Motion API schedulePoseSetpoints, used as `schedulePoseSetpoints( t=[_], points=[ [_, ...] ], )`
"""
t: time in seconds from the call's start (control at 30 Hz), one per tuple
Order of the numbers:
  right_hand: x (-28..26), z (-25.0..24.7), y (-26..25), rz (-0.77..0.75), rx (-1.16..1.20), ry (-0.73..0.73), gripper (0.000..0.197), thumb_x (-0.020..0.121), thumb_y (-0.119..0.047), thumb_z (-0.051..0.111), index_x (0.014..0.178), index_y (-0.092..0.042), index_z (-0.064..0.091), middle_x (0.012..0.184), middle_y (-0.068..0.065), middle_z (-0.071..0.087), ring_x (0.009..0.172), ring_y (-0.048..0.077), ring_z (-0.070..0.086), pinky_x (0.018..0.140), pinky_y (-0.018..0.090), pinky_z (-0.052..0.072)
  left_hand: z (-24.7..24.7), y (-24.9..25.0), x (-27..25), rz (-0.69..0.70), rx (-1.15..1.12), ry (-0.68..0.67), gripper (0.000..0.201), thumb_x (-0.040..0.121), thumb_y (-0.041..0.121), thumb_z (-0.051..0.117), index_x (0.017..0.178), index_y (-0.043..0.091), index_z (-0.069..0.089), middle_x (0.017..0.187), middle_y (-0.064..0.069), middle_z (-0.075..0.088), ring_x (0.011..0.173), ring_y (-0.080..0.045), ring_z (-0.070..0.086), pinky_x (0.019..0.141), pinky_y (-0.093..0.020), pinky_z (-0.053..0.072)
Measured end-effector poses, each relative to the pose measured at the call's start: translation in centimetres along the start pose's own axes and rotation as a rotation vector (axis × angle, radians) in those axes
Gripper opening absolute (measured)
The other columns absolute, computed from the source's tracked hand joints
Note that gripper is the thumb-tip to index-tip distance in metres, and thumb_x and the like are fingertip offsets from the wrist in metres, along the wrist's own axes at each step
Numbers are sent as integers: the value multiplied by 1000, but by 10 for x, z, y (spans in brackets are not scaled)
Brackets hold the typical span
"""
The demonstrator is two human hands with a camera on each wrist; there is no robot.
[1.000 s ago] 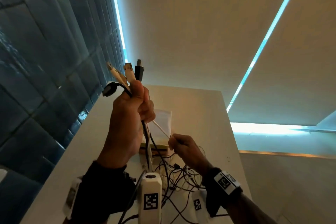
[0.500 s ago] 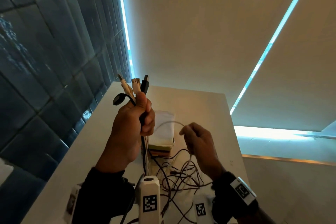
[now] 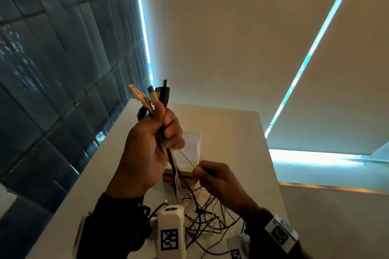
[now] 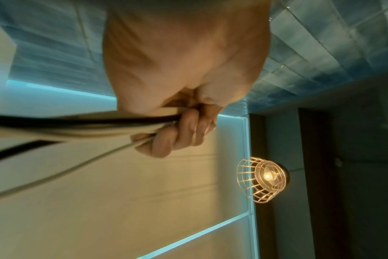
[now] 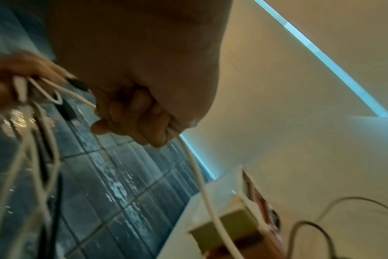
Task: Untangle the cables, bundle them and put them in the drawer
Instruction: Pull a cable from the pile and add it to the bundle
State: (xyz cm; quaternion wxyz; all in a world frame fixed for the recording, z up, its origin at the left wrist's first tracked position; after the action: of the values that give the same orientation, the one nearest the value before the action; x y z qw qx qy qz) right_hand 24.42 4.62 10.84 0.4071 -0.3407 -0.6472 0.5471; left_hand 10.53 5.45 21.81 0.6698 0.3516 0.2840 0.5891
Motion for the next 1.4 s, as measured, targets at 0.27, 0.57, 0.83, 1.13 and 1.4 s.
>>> schedulePoseSetpoints(
  t=[0.27, 0.57, 0.83, 1.13, 1.4],
  points=[
    [-2, -13, 63, 151, -83, 86, 29, 100, -13, 49, 80, 7, 55, 56, -12, 41, 50, 1, 34, 49, 13, 30, -2, -7, -4, -33, 105, 19, 44, 92, 42, 40, 56, 18, 46, 51, 5, 23, 46, -10, 13, 48, -30, 9],
    [-2, -28, 115, 326, -199, 215, 24, 96, -7, 50, 75, -2, 62, 60, -1, 47, 55, 7, 41, 54, 20, 37, -22, 9, -2, 17, 72, 85, 35, 84, 43, 46, 61, 17, 41, 49, 7, 23, 40, -5, 17, 43, -25, 11],
    [20, -39, 10, 132, 158, 414, 18, 95, -15, 54, 91, 1, 61, 56, 4, 36, 44, 11, 27, 41, 23, 21, -25, -12, -2, -6, 181, 166, 40, 95, 40, 40, 64, 15, 44, 46, 2, 32, 38, -8, 22, 43, -24, 13],
    [18, -7, -56, -112, 152, 121, 15, 93, -3, 53, 82, 7, 57, 54, -3, 42, 45, 7, 34, 42, 17, 28, -22, -27, 5, -59, 246, 230, 42, 103, 38, 29, 72, 13, 45, 95, -16, 74, 80, -26, 71, 70, -37, 52],
    [9, -5, 10, 171, 111, 76, 22, 95, -6, 53, 85, 11, 62, 48, -13, 48, 43, -2, 38, 43, 12, 29, -11, 1, 8, 34, -105, 57, 40, 96, 40, 40, 63, 17, 44, 51, 5, 37, 41, -7, 29, 43, -22, 32]
  ],
)
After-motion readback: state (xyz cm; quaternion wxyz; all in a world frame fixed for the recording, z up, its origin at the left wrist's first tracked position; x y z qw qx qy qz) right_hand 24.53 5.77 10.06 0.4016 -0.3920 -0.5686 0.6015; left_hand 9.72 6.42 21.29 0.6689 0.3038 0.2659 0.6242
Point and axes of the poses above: each hand's wrist, its own x-axis towards the middle knuckle, its own z-axis out of the palm, y = z × x, the point moved 6 cm from there along x, towards the middle knuckle
